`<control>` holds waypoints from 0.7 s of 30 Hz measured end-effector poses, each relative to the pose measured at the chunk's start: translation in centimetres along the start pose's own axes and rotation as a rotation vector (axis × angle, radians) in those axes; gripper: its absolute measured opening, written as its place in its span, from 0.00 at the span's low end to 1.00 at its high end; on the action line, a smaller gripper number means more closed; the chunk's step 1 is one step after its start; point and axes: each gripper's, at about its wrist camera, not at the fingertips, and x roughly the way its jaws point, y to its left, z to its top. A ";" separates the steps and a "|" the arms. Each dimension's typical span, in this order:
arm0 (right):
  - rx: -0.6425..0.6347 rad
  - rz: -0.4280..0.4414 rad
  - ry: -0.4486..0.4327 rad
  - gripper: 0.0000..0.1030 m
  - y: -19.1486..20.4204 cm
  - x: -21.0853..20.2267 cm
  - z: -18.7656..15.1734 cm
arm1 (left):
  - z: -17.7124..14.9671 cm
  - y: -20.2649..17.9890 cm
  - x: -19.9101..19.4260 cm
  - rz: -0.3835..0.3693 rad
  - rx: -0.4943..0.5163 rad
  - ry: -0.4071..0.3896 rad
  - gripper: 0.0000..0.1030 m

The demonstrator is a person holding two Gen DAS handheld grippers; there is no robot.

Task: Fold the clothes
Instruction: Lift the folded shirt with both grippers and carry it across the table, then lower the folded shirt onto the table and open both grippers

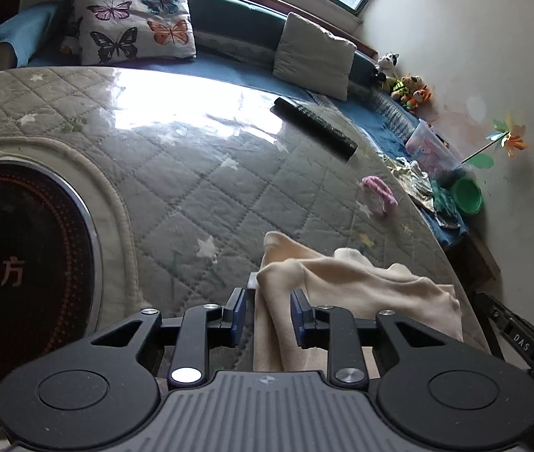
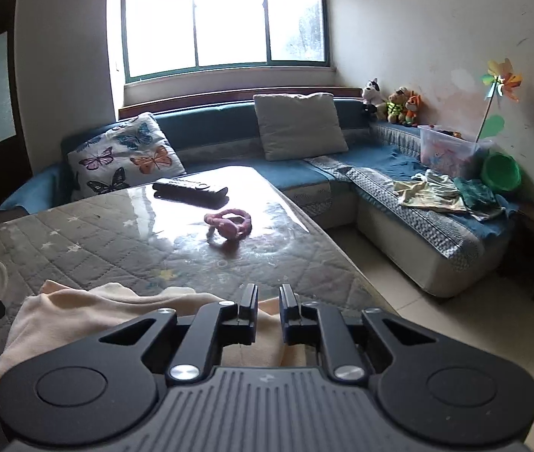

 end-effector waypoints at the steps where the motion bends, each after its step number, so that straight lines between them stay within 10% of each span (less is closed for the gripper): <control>1: -0.001 0.017 0.005 0.12 0.1 0.2 0.0 | 0.0 -0.2 0.2 -0.010 0.006 0.002 0.26; 15: -0.035 0.101 0.125 0.14 3.4 5.1 -1.0 | 0.1 -2.4 3.5 0.008 0.110 0.043 0.28; 21: -0.042 0.091 0.091 0.42 3.7 4.0 -1.1 | -1.0 -3.2 2.3 0.034 0.178 0.012 0.48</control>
